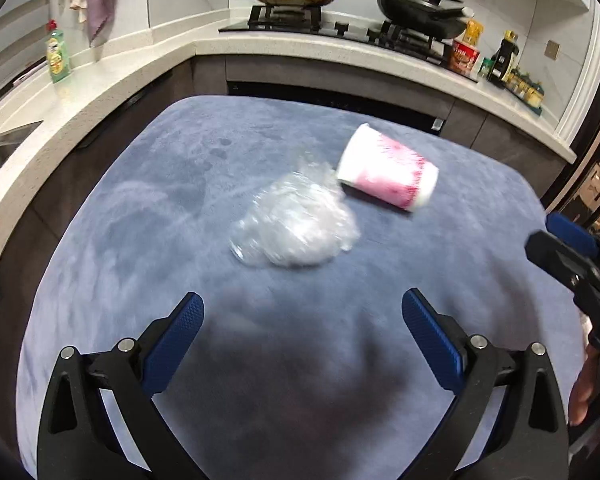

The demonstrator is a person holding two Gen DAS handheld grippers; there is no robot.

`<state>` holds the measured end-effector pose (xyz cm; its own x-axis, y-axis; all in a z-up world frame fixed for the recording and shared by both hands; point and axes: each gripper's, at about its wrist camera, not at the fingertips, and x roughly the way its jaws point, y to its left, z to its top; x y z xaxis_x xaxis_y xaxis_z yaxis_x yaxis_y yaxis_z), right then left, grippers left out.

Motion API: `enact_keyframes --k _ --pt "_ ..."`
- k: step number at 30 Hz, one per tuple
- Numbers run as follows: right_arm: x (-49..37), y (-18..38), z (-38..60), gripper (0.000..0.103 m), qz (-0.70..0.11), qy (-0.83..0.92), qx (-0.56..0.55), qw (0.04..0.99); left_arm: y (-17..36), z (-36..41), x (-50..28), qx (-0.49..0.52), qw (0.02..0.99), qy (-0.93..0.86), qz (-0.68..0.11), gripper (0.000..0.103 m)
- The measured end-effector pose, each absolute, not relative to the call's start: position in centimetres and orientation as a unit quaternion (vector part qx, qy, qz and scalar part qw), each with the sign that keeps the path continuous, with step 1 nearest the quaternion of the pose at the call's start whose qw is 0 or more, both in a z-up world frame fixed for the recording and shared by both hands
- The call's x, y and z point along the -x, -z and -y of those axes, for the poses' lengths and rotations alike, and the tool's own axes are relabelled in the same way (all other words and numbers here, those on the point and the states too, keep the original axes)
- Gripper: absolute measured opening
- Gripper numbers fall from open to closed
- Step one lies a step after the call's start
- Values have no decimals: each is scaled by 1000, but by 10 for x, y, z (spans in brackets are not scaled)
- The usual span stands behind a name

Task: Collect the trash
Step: 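Move both open tools back over the table, then grasp the clear plastic bag with the left tool while the right tool grasps the pink paper cup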

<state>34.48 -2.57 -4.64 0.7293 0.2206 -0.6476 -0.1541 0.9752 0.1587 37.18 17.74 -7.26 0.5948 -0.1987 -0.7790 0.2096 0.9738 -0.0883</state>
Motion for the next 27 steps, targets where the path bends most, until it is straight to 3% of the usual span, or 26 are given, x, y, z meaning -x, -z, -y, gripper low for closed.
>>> enact_keyframes --k 16,21,23,27 --pt "-461 97 -5 81 -400 -174 -43 899 111 -182 -444 18 876 182 -446 94" --pt "-476 104 -15 81 -407 -179 -15 896 110 -178 -447 12 877 200 -436 85" --pt "-482 106 -15 81 -409 -180 -8 895 109 -176 -447 9 878 204 -434 73" --pt "-493 105 -10 82 -411 -184 -11 893 107 -173 -448 4 879 207 -430 65"
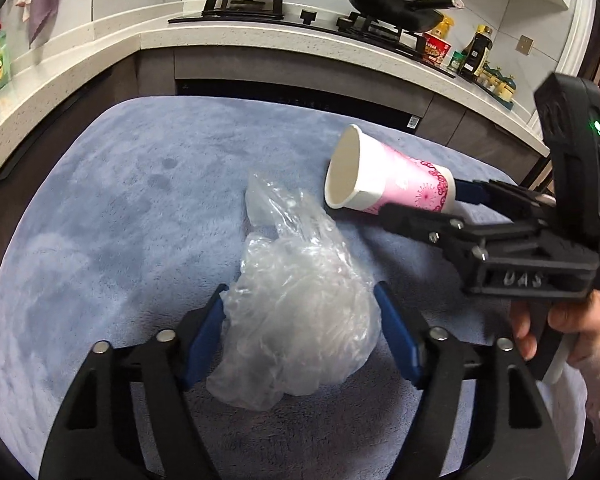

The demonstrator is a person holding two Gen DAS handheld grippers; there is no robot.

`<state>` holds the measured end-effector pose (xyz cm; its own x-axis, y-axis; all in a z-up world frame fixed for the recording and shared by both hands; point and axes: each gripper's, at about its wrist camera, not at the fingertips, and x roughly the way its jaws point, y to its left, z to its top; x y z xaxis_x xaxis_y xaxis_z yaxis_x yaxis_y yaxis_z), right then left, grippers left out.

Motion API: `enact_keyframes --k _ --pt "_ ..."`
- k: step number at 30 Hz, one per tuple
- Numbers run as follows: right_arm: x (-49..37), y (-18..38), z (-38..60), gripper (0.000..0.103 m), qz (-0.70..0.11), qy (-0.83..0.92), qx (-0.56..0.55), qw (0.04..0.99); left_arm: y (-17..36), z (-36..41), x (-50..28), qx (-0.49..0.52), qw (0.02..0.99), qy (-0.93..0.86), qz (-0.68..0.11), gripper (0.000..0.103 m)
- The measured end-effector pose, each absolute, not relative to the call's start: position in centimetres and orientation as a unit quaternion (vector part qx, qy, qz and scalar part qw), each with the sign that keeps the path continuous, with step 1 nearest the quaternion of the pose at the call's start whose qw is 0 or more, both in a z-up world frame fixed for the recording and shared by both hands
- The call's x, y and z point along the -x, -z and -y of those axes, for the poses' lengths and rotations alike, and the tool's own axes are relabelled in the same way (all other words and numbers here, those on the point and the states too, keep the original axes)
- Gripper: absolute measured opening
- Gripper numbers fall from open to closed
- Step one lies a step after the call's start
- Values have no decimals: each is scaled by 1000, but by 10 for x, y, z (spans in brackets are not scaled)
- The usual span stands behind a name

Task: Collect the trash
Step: 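Grasp the clear plastic bag with the left tool while the right tool grasps the pink paper cup, then carry the plastic bag and paper cup over the bin and release both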

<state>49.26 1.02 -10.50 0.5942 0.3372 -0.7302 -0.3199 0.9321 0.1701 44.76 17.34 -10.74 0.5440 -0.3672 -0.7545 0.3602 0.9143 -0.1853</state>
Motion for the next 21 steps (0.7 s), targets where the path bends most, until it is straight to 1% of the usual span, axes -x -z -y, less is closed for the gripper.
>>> enact_keyframes --k 1,5,10,11,13,15,21 --pt "-494 104 -10 84 -409 -189 -10 893 107 -174 -448 4 879 207 -430 62" --pt "-501 97 -14 84 -405 -210 21 890 106 -173 -448 6 876 211 -433 48" --pt "-509 96 -21 84 -418 -229 42 878 103 -173 -449 8 877 209 -433 40" --pt "-510 98 -23 82 -422 -231 45 875 102 -172 -448 8 876 210 -434 38" --pt "-507 100 -26 65 -428 -230 49 872 99 -171 -445 7 877 210 -432 36" --pt "-501 102 -26 59 -435 -228 46 870 96 -170 -440 6 878 210 -429 35" --pt "-466 98 -20 58 -432 -216 35 875 84 -168 -419 8 879 211 -427 33"
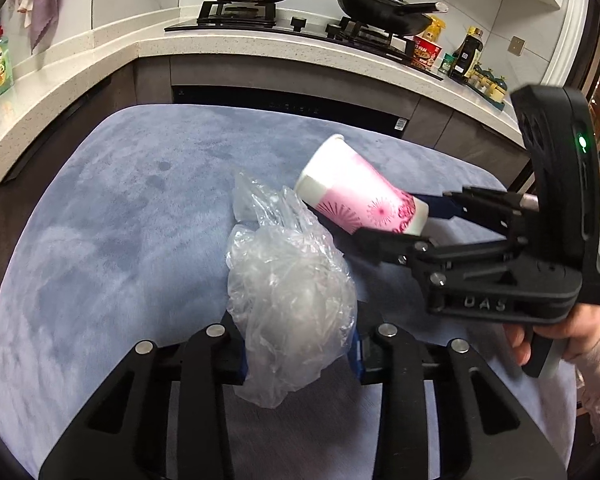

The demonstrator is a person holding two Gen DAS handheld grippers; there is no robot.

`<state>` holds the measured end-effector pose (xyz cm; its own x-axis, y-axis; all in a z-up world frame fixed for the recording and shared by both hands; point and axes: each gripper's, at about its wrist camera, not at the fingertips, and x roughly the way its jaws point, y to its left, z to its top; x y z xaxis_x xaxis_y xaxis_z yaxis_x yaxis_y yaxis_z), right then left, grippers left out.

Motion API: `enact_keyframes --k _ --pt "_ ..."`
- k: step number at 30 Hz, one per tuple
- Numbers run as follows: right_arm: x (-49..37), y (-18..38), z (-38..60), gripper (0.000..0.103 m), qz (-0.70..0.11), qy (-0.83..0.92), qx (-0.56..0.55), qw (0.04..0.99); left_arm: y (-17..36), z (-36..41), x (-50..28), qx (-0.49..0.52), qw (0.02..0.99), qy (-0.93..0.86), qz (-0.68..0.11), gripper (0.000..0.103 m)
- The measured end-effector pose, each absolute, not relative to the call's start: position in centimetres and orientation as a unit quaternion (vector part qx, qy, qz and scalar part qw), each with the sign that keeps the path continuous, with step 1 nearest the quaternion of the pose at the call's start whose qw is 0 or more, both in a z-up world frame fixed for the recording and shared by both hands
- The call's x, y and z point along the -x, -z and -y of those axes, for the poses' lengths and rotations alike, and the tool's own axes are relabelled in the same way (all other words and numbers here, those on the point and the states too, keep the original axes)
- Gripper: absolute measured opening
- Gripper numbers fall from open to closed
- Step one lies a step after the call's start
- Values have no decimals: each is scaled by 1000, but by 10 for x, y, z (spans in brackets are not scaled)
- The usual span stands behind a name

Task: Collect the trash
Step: 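Carry the plastic bag and paper cup over the bin and release both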

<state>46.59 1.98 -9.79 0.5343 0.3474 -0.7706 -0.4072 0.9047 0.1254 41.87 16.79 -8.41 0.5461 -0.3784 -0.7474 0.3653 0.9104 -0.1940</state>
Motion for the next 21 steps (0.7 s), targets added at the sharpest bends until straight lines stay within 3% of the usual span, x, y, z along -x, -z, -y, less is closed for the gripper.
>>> enact_keyframes --k 10,21 --pt "-352 60 21 58 -411 -132 11 902 51 -137 -342 -17 881 232 -411 33" --pt "-202 9 111 58 -365 -35 -32 930 18 -48 -228 -58 865 308 -391 33"
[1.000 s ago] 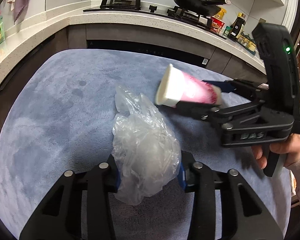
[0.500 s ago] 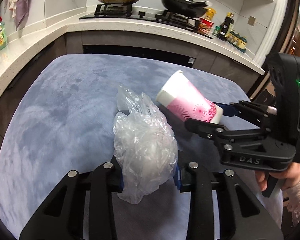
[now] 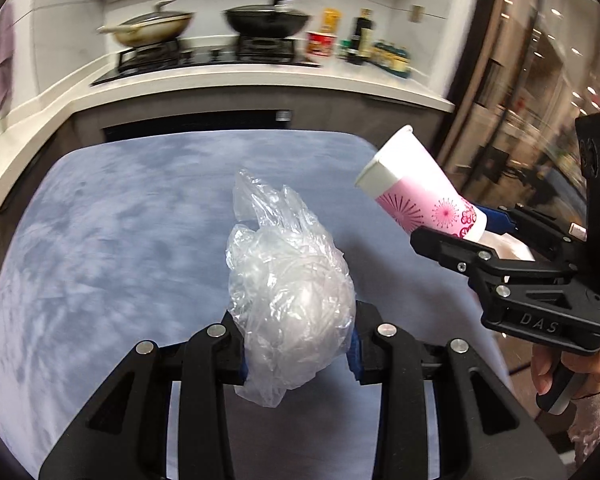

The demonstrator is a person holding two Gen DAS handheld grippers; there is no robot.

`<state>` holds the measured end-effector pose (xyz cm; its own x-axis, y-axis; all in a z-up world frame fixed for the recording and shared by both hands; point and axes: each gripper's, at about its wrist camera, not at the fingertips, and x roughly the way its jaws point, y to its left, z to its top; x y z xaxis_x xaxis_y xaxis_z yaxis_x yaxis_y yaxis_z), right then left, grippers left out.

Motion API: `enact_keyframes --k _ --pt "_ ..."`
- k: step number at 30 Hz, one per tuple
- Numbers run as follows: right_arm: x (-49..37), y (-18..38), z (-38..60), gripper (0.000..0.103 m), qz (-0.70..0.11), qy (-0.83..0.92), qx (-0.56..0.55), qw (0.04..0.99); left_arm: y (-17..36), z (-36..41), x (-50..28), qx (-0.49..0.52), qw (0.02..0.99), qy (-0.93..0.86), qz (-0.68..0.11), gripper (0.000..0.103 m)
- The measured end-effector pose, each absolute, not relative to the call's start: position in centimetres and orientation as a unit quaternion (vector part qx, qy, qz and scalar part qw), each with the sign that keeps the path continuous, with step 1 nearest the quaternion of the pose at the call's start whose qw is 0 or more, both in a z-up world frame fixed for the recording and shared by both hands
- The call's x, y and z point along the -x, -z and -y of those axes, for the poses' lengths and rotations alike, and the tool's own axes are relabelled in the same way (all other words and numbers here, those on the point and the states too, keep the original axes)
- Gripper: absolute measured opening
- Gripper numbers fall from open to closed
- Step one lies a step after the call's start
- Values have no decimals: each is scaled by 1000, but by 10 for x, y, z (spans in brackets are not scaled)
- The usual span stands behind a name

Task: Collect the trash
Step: 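Carry the plastic bag and paper cup over the bin and release both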

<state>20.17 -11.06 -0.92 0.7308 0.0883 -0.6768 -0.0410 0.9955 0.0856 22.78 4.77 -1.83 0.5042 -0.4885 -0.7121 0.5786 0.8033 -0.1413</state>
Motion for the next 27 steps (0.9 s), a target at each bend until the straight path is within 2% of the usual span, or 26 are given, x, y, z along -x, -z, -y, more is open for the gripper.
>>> enact_keyframes --k 13,27 --pt "-51 2 241 58 -350 125 -72 926 19 89 -128 -87 815 414 -395 33" --pt "-18 41 333 58 -378 190 -119 898 41 200 -99 -113 772 460 -424 33"
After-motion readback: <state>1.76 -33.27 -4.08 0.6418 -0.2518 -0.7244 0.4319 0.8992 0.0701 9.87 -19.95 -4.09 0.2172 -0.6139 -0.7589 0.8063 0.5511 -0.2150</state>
